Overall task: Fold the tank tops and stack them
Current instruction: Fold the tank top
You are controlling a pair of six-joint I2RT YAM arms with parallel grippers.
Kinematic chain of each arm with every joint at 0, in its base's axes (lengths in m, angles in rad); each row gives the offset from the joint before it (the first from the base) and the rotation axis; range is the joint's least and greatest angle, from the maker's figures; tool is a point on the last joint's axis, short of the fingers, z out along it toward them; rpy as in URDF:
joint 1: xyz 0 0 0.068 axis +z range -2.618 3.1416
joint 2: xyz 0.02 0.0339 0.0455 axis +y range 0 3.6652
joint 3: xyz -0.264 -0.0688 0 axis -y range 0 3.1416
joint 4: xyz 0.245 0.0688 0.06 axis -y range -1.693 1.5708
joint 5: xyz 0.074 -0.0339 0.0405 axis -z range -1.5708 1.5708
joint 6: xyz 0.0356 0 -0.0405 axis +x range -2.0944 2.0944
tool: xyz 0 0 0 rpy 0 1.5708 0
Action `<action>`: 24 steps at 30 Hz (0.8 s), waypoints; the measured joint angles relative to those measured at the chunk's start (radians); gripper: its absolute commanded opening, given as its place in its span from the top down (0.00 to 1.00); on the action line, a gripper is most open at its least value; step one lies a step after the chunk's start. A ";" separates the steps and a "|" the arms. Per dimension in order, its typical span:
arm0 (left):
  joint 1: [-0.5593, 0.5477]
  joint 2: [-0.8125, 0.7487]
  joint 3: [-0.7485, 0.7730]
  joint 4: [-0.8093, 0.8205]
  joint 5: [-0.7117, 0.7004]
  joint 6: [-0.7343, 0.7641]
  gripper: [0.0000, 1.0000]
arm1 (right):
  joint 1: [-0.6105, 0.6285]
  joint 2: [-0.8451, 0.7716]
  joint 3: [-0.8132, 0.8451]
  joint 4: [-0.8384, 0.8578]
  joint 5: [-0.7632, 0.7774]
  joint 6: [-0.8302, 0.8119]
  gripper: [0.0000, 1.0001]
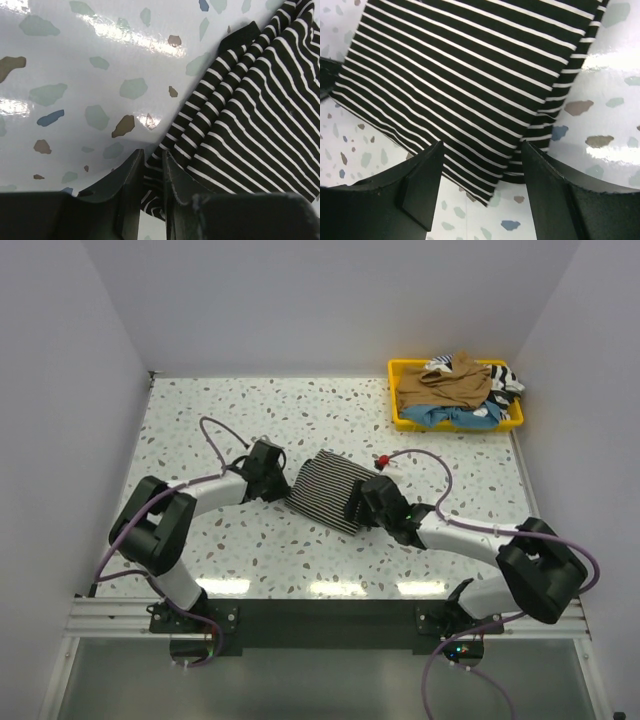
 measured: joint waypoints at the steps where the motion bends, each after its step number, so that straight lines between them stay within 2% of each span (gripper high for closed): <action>1: -0.005 0.003 -0.004 0.005 0.000 -0.005 0.74 | 0.002 0.009 0.000 0.020 0.002 0.000 0.34; 5: -0.011 0.005 -0.013 0.030 0.001 -0.014 0.74 | 0.029 0.045 0.000 0.069 0.010 0.023 0.38; 11: -0.012 0.005 -0.021 0.052 0.003 -0.016 0.73 | 0.152 0.073 0.012 0.096 0.027 0.100 0.40; 15: -0.010 0.005 -0.018 0.051 0.006 -0.008 0.69 | 0.176 0.024 0.022 0.019 0.074 0.145 0.39; 19: 0.011 0.005 0.009 0.009 0.003 0.020 0.63 | 0.174 -0.116 0.022 -0.107 0.121 0.173 0.42; 24: 0.039 -0.051 0.052 -0.064 -0.054 0.040 0.66 | 0.175 -0.261 0.029 -0.249 0.158 0.149 0.60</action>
